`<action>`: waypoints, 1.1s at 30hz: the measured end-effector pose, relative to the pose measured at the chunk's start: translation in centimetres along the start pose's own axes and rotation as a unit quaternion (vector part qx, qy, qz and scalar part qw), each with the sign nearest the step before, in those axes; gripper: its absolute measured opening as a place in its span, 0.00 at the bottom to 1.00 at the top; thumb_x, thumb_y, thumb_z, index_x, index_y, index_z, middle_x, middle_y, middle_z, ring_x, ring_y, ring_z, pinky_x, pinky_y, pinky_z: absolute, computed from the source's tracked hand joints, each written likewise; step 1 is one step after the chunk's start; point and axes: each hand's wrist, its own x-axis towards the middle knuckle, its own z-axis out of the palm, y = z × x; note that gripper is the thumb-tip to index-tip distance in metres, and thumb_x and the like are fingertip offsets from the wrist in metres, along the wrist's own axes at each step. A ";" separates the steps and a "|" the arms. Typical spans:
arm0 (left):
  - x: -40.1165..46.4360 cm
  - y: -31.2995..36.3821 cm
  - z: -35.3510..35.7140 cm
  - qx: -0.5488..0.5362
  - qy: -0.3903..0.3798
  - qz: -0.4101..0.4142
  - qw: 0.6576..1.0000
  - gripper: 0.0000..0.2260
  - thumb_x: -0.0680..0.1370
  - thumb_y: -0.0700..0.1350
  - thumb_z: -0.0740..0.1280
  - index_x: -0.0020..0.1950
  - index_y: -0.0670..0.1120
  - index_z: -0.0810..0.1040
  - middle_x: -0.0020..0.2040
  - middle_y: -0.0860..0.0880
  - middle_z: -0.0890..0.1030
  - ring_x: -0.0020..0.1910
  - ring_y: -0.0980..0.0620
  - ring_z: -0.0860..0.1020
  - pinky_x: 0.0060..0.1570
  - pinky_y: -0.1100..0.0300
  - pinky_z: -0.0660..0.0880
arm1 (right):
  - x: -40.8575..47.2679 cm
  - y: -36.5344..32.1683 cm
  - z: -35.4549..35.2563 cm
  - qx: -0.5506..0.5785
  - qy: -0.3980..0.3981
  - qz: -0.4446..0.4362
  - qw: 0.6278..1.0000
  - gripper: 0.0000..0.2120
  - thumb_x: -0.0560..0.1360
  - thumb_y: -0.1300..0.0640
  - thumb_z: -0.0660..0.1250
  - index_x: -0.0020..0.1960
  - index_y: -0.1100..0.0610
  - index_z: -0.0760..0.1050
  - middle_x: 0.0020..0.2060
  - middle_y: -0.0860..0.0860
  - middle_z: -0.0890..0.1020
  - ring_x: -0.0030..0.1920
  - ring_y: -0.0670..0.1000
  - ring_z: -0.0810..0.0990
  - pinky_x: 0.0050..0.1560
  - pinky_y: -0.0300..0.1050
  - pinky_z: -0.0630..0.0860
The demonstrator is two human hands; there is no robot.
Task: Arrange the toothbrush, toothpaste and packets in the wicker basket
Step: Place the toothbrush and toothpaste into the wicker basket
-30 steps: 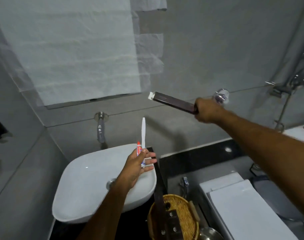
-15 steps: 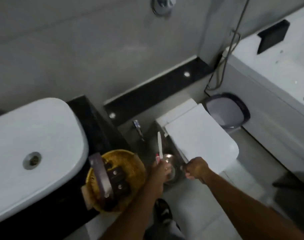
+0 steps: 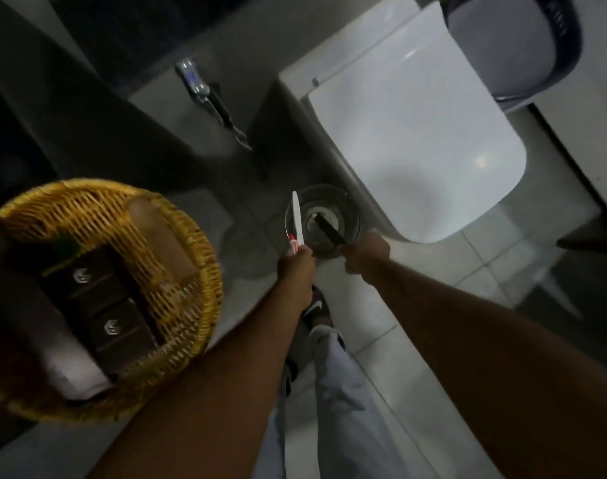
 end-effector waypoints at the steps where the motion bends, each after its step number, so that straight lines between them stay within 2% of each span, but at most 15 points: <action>1: 0.5 -0.2 0.2 0.001 0.017 0.002 1.000 0.18 0.79 0.47 0.62 0.68 0.44 0.73 0.61 0.36 0.80 0.60 0.37 0.79 0.60 0.45 0.75 | 0.5 0.1 0.5 0.000 0.002 -0.009 1.000 0.11 0.73 0.54 0.74 0.43 0.61 0.78 0.35 0.54 0.83 0.33 0.51 0.85 0.30 0.43 0.82; 3: 0.9 -0.8 0.1 0.009 0.023 -0.001 1.000 0.17 0.78 0.48 0.62 0.67 0.46 0.74 0.61 0.38 0.81 0.59 0.39 0.80 0.59 0.47 0.76 | 0.8 0.4 1.1 -0.008 0.008 -0.043 0.999 0.12 0.75 0.54 0.72 0.47 0.64 0.80 0.39 0.55 0.83 0.41 0.54 0.84 0.37 0.46 0.81; 6: 0.3 -1.6 0.2 0.038 0.028 0.015 0.999 0.18 0.78 0.49 0.61 0.66 0.45 0.76 0.60 0.38 0.81 0.58 0.40 0.80 0.58 0.47 0.77 | -0.4 0.8 0.8 -0.020 0.040 -0.100 0.994 0.11 0.78 0.57 0.66 0.43 0.64 0.81 0.40 0.58 0.84 0.44 0.58 0.83 0.46 0.52 0.82; 9: -2.2 -0.6 0.4 0.066 0.010 0.054 0.996 0.17 0.79 0.49 0.61 0.64 0.43 0.76 0.59 0.38 0.81 0.57 0.39 0.80 0.57 0.47 0.77 | -3.3 1.3 -0.4 0.019 0.079 -0.157 0.984 0.12 0.78 0.64 0.63 0.36 0.60 0.77 0.31 0.51 0.77 0.34 0.50 0.76 0.33 0.30 0.70; 11: -4.9 1.0 1.0 0.080 -0.018 0.090 0.993 0.16 0.80 0.48 0.61 0.65 0.44 0.76 0.58 0.40 0.82 0.55 0.43 0.80 0.54 0.50 0.79 | -6.1 0.9 -2.1 0.061 0.109 -0.216 0.968 0.09 0.77 0.67 0.64 0.39 0.61 0.78 0.32 0.50 0.77 0.31 0.42 0.72 0.33 0.24 0.68; 13: -8.3 3.4 1.5 0.098 -0.058 0.136 0.984 0.16 0.80 0.49 0.60 0.64 0.45 0.75 0.55 0.42 0.82 0.51 0.46 0.81 0.46 0.55 0.79 | -9.2 -0.3 -4.6 0.090 0.151 -0.285 0.942 0.08 0.78 0.68 0.64 0.44 0.63 0.80 0.35 0.53 0.79 0.31 0.40 0.72 0.36 0.23 0.68; 16: -14.4 7.3 1.2 0.122 -0.111 0.199 0.966 0.12 0.80 0.49 0.60 0.56 0.45 0.78 0.50 0.42 0.84 0.46 0.47 0.81 0.43 0.54 0.78 | -14.2 -2.7 -8.7 0.125 0.225 -0.373 0.891 0.09 0.78 0.69 0.65 0.54 0.64 0.82 0.45 0.53 0.84 0.44 0.44 0.78 0.49 0.28 0.72; 18: -18.8 9.8 -0.4 0.134 -0.157 0.237 0.949 0.11 0.79 0.50 0.61 0.50 0.48 0.80 0.47 0.43 0.85 0.42 0.50 0.82 0.41 0.57 0.77 | -17.8 -4.9 -11.3 0.149 0.256 -0.416 0.860 0.14 0.78 0.69 0.66 0.62 0.64 0.80 0.55 0.58 0.84 0.55 0.52 0.82 0.59 0.42 0.77; 20: -22.7 12.0 -3.4 0.143 -0.184 0.268 0.935 0.11 0.79 0.53 0.61 0.50 0.48 0.80 0.44 0.48 0.86 0.42 0.52 0.84 0.42 0.58 0.77 | -21.6 -7.6 -13.2 0.150 0.285 -0.467 0.824 0.16 0.78 0.67 0.66 0.66 0.63 0.78 0.62 0.60 0.81 0.61 0.57 0.81 0.62 0.53 0.79; 22: -26.0 14.0 -7.5 0.151 -0.199 0.294 0.922 0.11 0.78 0.54 0.63 0.48 0.49 0.80 0.40 0.50 0.86 0.41 0.52 0.85 0.41 0.57 0.78 | -25.6 -10.4 -14.5 0.135 0.305 -0.519 0.787 0.19 0.78 0.66 0.67 0.69 0.61 0.76 0.68 0.60 0.77 0.67 0.57 0.76 0.67 0.51 0.75; 25: -29.5 16.2 -14.8 0.173 -0.208 0.328 0.905 0.10 0.79 0.53 0.64 0.43 0.50 0.81 0.36 0.49 0.86 0.41 0.47 0.85 0.44 0.51 0.81 | -31.5 -14.3 -15.7 0.034 0.311 -0.603 0.734 0.21 0.76 0.66 0.69 0.69 0.58 0.75 0.73 0.61 0.71 0.72 0.59 0.69 0.73 0.35 0.60; 27: -30.7 17.2 -19.9 0.183 -0.225 0.327 0.900 0.11 0.79 0.50 0.65 0.41 0.47 0.81 0.35 0.47 0.85 0.42 0.44 0.83 0.45 0.52 0.80 | -34.7 -16.7 -15.4 -0.067 0.312 -0.652 0.687 0.20 0.74 0.68 0.71 0.65 0.59 0.80 0.73 0.63 0.71 0.72 0.64 0.68 0.72 0.49 0.67; 29: -31.4 17.8 -24.8 0.190 -0.259 0.311 0.894 0.11 0.79 0.49 0.65 0.42 0.46 0.83 0.39 0.44 0.83 0.43 0.44 0.82 0.45 0.52 0.78 | -37.4 -18.4 -14.2 -0.164 0.319 -0.688 0.631 0.19 0.70 0.68 0.74 0.60 0.59 0.83 0.72 0.64 0.71 0.72 0.67 0.68 0.65 0.66 0.73; 31: -31.6 17.9 -29.1 0.182 -0.289 0.293 0.893 0.09 0.78 0.49 0.67 0.45 0.46 0.84 0.42 0.44 0.84 0.44 0.45 0.83 0.48 0.48 0.79 | -39.3 -19.5 -12.4 -0.259 0.306 -0.714 0.574 0.18 0.69 0.61 0.76 0.59 0.57 0.83 0.72 0.62 0.73 0.73 0.65 0.66 0.66 0.68 0.71; 33: -31.3 17.7 -32.3 0.169 -0.300 0.285 0.895 0.09 0.77 0.49 0.68 0.47 0.45 0.84 0.42 0.43 0.85 0.43 0.44 0.84 0.48 0.46 0.81 | -40.5 -20.4 -10.4 -0.336 0.273 -0.741 0.514 0.17 0.69 0.56 0.75 0.57 0.55 0.82 0.64 0.57 0.81 0.69 0.60 0.72 0.69 0.65 0.67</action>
